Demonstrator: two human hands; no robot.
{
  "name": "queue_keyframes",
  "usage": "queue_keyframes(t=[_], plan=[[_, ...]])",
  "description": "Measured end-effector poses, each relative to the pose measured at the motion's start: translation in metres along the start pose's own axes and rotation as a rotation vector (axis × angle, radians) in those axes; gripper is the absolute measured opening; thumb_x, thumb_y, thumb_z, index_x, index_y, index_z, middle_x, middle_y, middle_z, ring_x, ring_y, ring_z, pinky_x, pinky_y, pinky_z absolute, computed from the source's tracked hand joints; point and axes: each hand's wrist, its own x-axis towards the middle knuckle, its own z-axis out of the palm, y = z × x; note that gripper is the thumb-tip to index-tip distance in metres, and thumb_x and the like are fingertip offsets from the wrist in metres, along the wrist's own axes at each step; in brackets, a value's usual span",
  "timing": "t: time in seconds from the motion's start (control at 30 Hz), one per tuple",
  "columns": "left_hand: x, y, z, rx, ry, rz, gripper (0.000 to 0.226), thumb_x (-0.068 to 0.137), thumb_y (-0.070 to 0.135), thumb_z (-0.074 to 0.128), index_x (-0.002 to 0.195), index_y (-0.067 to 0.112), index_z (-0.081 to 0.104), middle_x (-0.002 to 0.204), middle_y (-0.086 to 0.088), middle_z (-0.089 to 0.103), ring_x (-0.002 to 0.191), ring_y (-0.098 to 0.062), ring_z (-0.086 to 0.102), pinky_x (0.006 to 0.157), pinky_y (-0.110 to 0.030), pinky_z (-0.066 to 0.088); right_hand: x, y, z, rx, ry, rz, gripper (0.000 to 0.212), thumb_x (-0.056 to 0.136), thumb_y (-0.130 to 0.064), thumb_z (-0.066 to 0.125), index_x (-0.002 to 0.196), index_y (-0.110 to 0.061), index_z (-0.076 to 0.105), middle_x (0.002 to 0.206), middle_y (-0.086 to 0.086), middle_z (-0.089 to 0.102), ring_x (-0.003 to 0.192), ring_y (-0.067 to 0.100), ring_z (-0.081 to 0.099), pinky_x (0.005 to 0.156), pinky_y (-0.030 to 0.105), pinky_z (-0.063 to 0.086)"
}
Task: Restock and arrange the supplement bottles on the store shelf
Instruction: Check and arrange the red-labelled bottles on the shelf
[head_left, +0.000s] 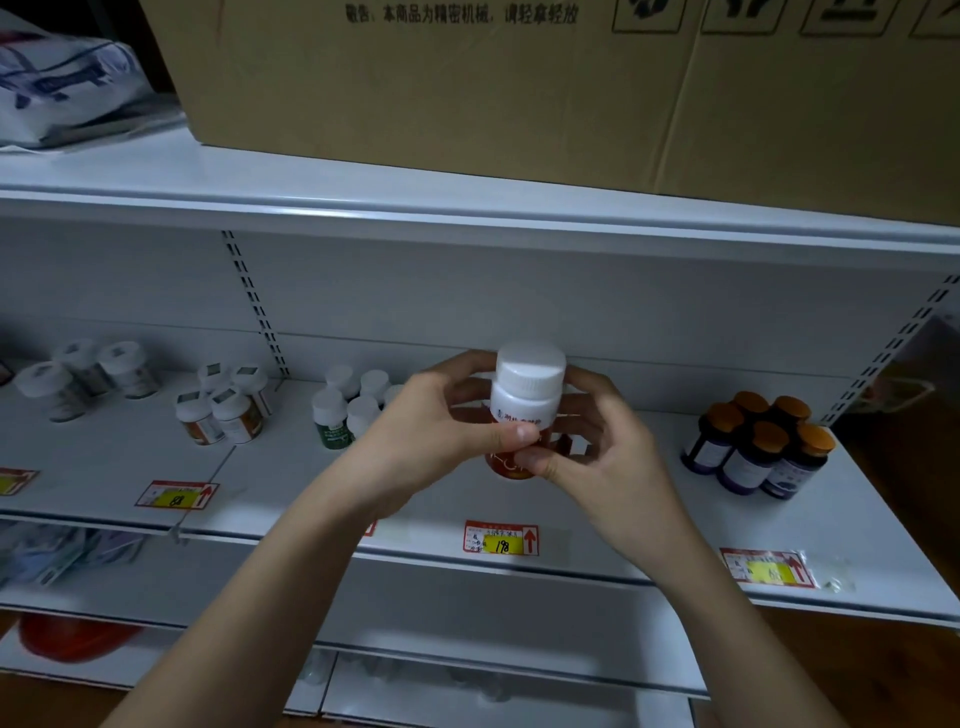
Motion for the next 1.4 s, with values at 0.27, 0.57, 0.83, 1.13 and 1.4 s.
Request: queue_keyframes(t=[0.27,0.57,0.83,1.13,1.4], plan=[[0.019,-0.062,0.015,-0.110,0.137,-0.085,0.055,0.077,0.007,0.083,0.125,0.018,0.058,0.113,-0.004,0.073,0.104,-0.018,0.071,0.088,-0.033,0.058,0.005,0.059,-0.004,-0.107,-0.043,0.103,0.045,0.085,-0.014,0.077,0.114,-0.040,0.055,0.105,-0.015,0.069,0.103,0.002,0.064,0.085,0.021,0.053],[0.057,-0.118,0.022,-0.062,0.283,-0.193,0.046,0.081,0.001,0.077,0.111,0.026,0.052,0.102,0.013,0.063,0.092,-0.004,0.061,0.071,-0.015,0.051,0.008,0.164,-0.039,-0.618,0.149,0.257,0.024,0.096,-0.024,0.061,0.118,-0.016,0.062,0.113,-0.001,0.062,0.110,0.022,0.056,0.085,0.027,0.039],[0.085,-0.155,0.027,-0.038,0.313,-0.159,0.043,0.082,0.003,0.077,0.115,0.022,0.057,0.103,0.012,0.065,0.093,-0.006,0.063,0.072,-0.017,0.050,0.014,0.199,-0.054,-1.069,-0.099,0.468,0.070,0.101,-0.054,0.034,0.158,-0.018,0.014,0.167,0.003,0.006,0.154,0.022,0.001,0.123,0.044,0.002],[0.097,-0.175,0.035,-0.049,0.345,-0.085,0.043,0.088,0.007,0.073,0.125,0.021,0.057,0.113,0.010,0.065,0.102,-0.002,0.062,0.075,-0.010,0.051,0.010,0.207,-0.053,-1.137,-0.084,0.458,0.072,0.100,-0.059,0.028,0.159,-0.021,0.012,0.167,0.000,0.004,0.154,0.019,-0.002,0.123,0.042,-0.004],[0.097,-0.177,0.032,-0.079,0.382,-0.103,0.049,0.087,0.025,0.075,0.130,0.021,0.050,0.123,0.006,0.060,0.112,-0.007,0.060,0.086,-0.020,0.050,0.010,0.209,-0.053,-1.127,-0.073,0.456,0.071,0.100,-0.060,0.027,0.159,-0.022,0.012,0.167,0.000,0.004,0.154,0.019,-0.002,0.124,0.042,-0.004]])
